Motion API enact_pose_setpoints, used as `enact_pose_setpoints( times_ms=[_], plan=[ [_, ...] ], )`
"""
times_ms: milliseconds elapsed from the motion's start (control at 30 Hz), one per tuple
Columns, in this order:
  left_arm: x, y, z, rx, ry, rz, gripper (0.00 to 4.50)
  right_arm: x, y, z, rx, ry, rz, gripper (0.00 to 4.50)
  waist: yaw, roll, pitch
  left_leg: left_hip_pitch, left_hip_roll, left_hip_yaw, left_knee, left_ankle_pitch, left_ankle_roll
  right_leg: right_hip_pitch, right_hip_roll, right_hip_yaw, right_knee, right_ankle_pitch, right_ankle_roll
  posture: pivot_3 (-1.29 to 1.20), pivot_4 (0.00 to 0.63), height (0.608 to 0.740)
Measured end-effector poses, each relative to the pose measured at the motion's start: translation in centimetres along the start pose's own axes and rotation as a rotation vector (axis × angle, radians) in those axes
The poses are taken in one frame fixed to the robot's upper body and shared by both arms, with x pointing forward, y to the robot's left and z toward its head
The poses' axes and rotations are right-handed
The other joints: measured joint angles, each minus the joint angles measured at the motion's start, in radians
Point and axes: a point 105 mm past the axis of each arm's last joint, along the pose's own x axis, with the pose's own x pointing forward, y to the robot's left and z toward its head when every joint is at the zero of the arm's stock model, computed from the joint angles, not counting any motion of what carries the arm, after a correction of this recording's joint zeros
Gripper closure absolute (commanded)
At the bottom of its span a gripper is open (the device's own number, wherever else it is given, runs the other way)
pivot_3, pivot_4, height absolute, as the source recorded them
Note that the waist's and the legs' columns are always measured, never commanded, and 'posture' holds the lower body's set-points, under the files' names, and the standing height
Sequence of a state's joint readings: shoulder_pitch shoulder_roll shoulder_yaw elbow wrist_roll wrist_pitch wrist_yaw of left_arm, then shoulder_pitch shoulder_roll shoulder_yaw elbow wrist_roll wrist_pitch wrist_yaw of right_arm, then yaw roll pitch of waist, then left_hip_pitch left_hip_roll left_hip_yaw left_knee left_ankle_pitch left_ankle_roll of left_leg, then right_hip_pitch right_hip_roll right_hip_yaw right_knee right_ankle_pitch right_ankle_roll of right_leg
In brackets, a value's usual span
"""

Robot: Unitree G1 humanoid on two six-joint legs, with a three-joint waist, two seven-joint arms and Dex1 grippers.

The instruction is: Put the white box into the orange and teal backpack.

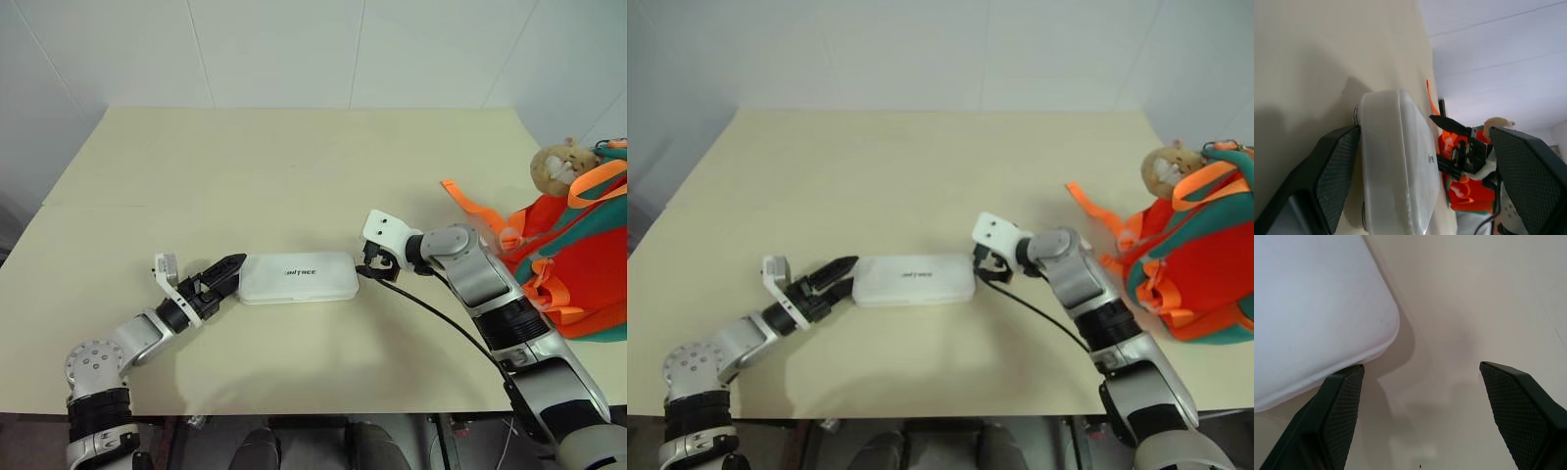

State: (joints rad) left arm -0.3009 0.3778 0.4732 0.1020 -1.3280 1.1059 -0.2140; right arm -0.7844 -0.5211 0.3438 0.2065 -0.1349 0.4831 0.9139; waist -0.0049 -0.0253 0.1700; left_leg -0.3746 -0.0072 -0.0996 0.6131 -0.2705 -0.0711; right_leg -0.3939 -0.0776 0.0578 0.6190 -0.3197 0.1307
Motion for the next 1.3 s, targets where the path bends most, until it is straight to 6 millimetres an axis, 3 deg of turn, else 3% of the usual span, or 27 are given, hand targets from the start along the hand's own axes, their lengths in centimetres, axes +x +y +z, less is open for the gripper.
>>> enact_pose_setpoints(
  times_ms=[133, 367, 467, 700, 767, 1033, 1300],
  plan=[
    [0.6, -1.4, 0.0, 0.049, 0.004, -0.055, 0.03, 0.0, 0.2, 0.0, 0.004, 0.000, 0.003, 0.00, 0.000, 0.000, 0.000, 0.000, 0.000, 0.000, -0.001, 0.000, 0.000, 0.000, 0.000, 0.000, -0.001, 0.000, 0.000, 0.00, 0.150, 0.740],
    [1.4, -1.4, -1.0, 0.056, 0.044, -0.072, 0.03, 0.3, 0.5, 0.4, 0.001, -0.015, 0.016, 0.00, -0.001, 0.000, 0.000, -0.001, 0.000, 0.000, -0.001, 0.000, 0.000, -0.001, 0.000, 0.000, -0.002, 0.000, 0.000, 0.00, 0.150, 0.740],
    [1.5, -1.2, -1.2, 0.062, 0.055, -0.062, 0.64, 0.3, 0.5, 0.4, 0.001, -0.014, 0.015, 0.00, -0.001, 0.000, 0.000, -0.001, 0.000, 0.000, -0.001, 0.000, 0.000, -0.001, 0.000, 0.000, -0.002, 0.000, 0.000, 0.00, 0.150, 0.740],
    [1.8, -0.7, -1.1, 0.041, 0.045, -0.036, 2.84, 0.3, 0.5, 0.4, 0.001, -0.015, 0.016, 0.00, -0.001, 0.000, 0.000, -0.001, 0.000, 0.000, -0.001, 0.000, 0.001, -0.001, 0.000, 0.000, -0.002, 0.000, 0.000, 0.00, 0.150, 0.740],
    [1.9, -0.7, -0.9, 0.040, 0.038, -0.039, 3.09, 0.2, 0.5, 0.4, 0.001, -0.015, 0.016, 0.00, -0.001, 0.000, 0.000, -0.001, 0.000, 0.000, -0.001, 0.000, 0.001, -0.001, 0.000, 0.000, -0.002, 0.000, 0.000, 0.00, 0.150, 0.740],
    [2.0, -0.6, -0.4, 0.036, 0.008, -0.020, 3.09, 0.2, 0.3, 0.5, -0.002, -0.020, -0.005, 0.00, -0.001, 0.000, 0.000, -0.001, 0.000, 0.000, -0.001, 0.000, 0.001, -0.001, 0.000, 0.000, -0.002, 0.000, 0.000, 0.00, 0.150, 0.740],
    [1.7, -0.3, 2.0, 0.028, -0.122, 0.038, 3.09, -0.3, -2.3, 1.8, 0.085, -0.106, -0.172, 0.00, -0.001, 0.000, 0.001, -0.002, 0.000, 0.000, -0.001, 0.000, 0.001, -0.001, 0.000, 0.000, -0.001, 0.000, 0.000, 0.00, 0.150, 0.740]
  ],
)
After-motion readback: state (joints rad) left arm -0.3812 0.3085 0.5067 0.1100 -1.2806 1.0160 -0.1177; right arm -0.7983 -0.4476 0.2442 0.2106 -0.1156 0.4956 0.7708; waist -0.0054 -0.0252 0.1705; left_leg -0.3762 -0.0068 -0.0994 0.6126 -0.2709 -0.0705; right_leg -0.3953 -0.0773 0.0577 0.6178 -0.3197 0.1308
